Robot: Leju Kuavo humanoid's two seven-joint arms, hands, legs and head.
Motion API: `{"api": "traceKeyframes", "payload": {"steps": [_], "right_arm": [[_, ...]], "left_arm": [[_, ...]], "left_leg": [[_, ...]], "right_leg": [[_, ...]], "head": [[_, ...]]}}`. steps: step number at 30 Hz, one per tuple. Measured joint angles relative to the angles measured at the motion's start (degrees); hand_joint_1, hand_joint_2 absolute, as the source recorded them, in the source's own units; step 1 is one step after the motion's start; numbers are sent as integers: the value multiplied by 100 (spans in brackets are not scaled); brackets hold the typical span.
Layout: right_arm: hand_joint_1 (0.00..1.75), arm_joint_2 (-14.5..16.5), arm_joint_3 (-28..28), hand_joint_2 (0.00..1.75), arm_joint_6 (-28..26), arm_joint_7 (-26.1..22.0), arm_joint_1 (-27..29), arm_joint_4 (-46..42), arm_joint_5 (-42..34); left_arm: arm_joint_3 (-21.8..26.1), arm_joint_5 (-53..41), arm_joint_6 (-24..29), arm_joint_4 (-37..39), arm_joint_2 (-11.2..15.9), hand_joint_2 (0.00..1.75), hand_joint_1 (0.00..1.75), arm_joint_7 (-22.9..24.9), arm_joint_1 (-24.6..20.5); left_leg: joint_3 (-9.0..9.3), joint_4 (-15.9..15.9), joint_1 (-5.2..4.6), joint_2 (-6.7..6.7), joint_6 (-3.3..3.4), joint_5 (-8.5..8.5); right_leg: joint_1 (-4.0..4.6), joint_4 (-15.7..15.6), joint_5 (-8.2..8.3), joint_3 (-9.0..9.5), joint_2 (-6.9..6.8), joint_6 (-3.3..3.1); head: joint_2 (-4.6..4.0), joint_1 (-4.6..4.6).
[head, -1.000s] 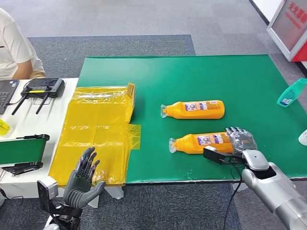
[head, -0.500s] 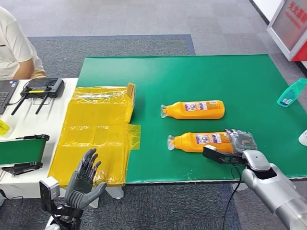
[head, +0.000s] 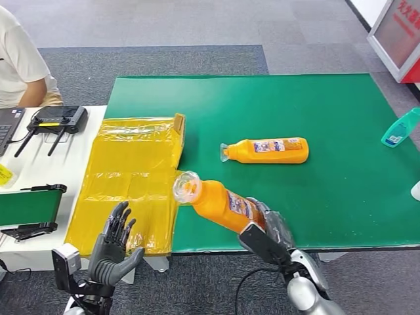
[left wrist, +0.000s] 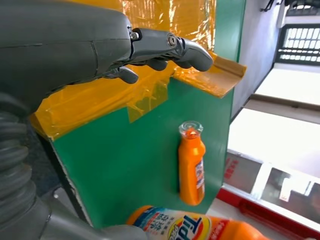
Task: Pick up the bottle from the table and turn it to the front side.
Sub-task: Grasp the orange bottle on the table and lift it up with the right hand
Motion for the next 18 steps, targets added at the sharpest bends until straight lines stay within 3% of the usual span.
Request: {"api": "traceKeyframes", "payload": {"steps": [8,13,18], "right_arm": [[175,1023,294,175,-632,-621,404,-188,-845],[175,1188,668,175,-983,-841,400,24,-939],[175,1218,1108,175,-1682,-862,280,313,-169]], "left_arm": [[-579,81,455,-127,-98,175,0,39,-372],[-1132,117,472,-144,-88,175,0,43,-593],[-1661,459,230,-138,-56,175,0,107,-888]], "left_leg": [[-1,0,-1,0,-5,-2],[-1,0,-2,0,-4,-1],[-2,0,-3,0,-3,-2]], "right_leg": [[0,0,-1,-3,1,0],[-1,0,0,-2,1,0],[-3,0,1,-4,1,1]], "head": [[0,-1],[0,-1],[0,-1]]}}
